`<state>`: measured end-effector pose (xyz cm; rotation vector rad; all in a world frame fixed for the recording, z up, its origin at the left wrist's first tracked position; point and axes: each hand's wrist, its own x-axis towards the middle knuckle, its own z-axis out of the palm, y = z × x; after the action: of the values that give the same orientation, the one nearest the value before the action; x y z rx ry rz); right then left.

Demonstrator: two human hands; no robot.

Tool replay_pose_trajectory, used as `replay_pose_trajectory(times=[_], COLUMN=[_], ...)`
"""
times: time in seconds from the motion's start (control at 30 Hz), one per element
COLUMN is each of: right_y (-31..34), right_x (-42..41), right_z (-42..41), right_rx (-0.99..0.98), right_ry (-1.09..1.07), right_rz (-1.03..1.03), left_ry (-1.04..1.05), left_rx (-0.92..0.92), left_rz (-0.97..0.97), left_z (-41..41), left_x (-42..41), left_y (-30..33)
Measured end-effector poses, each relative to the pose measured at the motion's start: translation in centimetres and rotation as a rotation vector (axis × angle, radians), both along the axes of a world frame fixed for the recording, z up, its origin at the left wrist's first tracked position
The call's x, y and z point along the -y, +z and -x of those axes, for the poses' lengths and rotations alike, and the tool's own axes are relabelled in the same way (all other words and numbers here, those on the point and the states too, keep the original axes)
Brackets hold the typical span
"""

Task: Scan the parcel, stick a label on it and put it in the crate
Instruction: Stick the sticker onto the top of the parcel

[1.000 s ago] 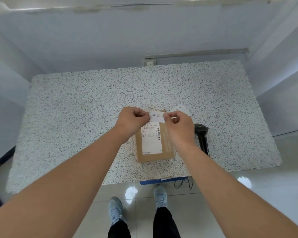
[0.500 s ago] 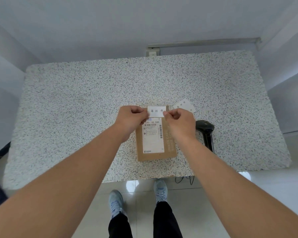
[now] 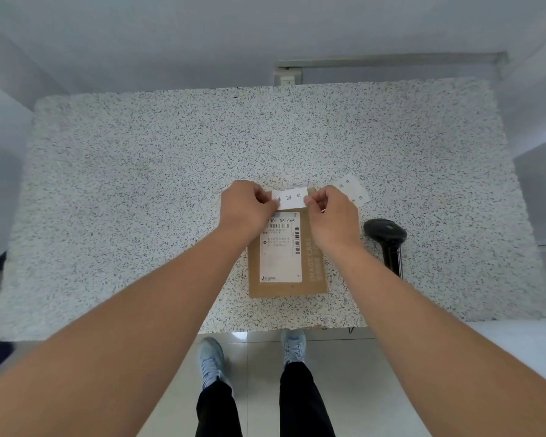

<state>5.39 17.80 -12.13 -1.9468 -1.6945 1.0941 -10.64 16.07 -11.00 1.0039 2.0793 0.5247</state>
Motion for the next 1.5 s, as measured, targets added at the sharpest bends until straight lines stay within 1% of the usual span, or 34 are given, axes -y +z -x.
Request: replay_pose_trajectory(times=[0.1, 0.4, 0.87, 1.0, 1.13, 1.23, 1.33, 1.4, 1.5], right_y=[-0.6, -1.4, -2.5, -2.4, -2.3, -2.4, -2.7, -2.9, -2.9], right_x=[-0.2, -0.4, -0.1, 0.0, 0.1, -0.1, -0.3, -0.4, -0.8], right_z=[-0.1, 0.1, 0.4, 0.5, 0.4, 0.0, -0.4, -0.3, 0.1], right_rx=[0.027, 0.045, 0.109, 0.123, 0.125, 0.1, 0.071, 0.062, 0.085], right_ry=[0.019, 0.055, 0.118, 0.112, 0.067, 0.002, -0.008, -0.017, -0.033], right_rz=[-0.011, -0.053, -0.14, -0.156, -0.132, -0.071, -0.006, 0.029, 0.042], left_ry=[-0.023, -0.048, -0.083, -0.083, -0.088, -0.06, -0.011, 0.033, 0.178], left_rx=[-0.06, -0.12, -0.141, -0.172, -0.2, -0.226, -0.217, -0.198, -0.151], left_rz=[-0.003, 0.009, 0.04, 0.053, 0.082, 0.139, 0.154, 0.118, 0.036], left_z=[-0.2, -0.4, -0.4, -0.3, -0.5, -0.2, 0.1, 0.0, -0.2], left_x=[-0.3, -0.6, -0.9, -1.0, -1.3, -1.4, -0.9, -0.3, 0.2], left_y=[-0.4, -0.9, -0.9, -0.9, -0.4, 0.1, 0.2, 0.0, -0.9])
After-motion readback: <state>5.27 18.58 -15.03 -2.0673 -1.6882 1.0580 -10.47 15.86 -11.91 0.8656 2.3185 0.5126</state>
